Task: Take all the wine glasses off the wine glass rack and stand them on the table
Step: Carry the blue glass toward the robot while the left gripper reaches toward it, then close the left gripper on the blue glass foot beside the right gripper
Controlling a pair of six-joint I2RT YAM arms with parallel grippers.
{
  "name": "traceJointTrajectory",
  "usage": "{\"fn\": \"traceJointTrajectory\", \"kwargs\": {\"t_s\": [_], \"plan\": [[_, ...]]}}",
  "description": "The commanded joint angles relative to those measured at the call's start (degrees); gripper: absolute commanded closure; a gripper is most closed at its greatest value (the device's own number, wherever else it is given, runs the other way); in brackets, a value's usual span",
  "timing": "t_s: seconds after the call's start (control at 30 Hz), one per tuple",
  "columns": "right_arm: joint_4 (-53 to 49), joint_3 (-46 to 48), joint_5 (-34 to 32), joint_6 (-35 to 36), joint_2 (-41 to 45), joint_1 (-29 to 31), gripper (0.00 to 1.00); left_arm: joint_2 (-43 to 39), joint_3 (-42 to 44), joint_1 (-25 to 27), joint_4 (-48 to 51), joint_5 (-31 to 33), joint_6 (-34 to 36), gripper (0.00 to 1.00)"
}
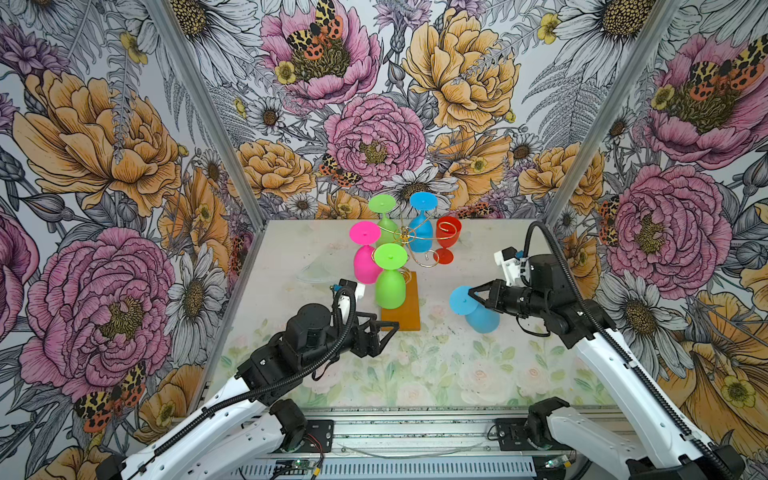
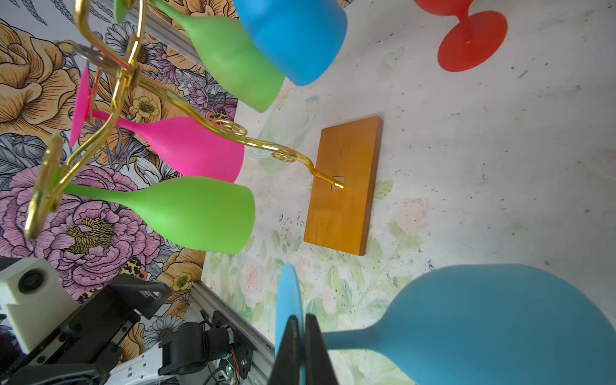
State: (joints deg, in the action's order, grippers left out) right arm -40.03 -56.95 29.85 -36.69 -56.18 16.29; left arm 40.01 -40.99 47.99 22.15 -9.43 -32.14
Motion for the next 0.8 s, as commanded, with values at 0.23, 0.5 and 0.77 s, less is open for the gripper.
{"fn": "traceJointTrajectory", "kwargs": {"t_s": [0.23, 0.5, 0.77], "plan": [[-3.21, -4.74, -7.07, 1.84, 0.16, 8.12, 1.00, 6.52, 1.58, 5.39, -13.24, 4.43, -5.88, 0.16], [-3.17, -7.59, -5.66, 2.82, -2.39, 13.73, 1.00, 12.23, 1.56, 5.18, -17.92, -0.44, -9.36, 0.22], [-2.95, -10.88, -2.51, 3.68, -4.20, 16.67, 1.00, 17.44, 0.50, 4.92, -24.10, -6.17, -13.68, 0.30]]}}
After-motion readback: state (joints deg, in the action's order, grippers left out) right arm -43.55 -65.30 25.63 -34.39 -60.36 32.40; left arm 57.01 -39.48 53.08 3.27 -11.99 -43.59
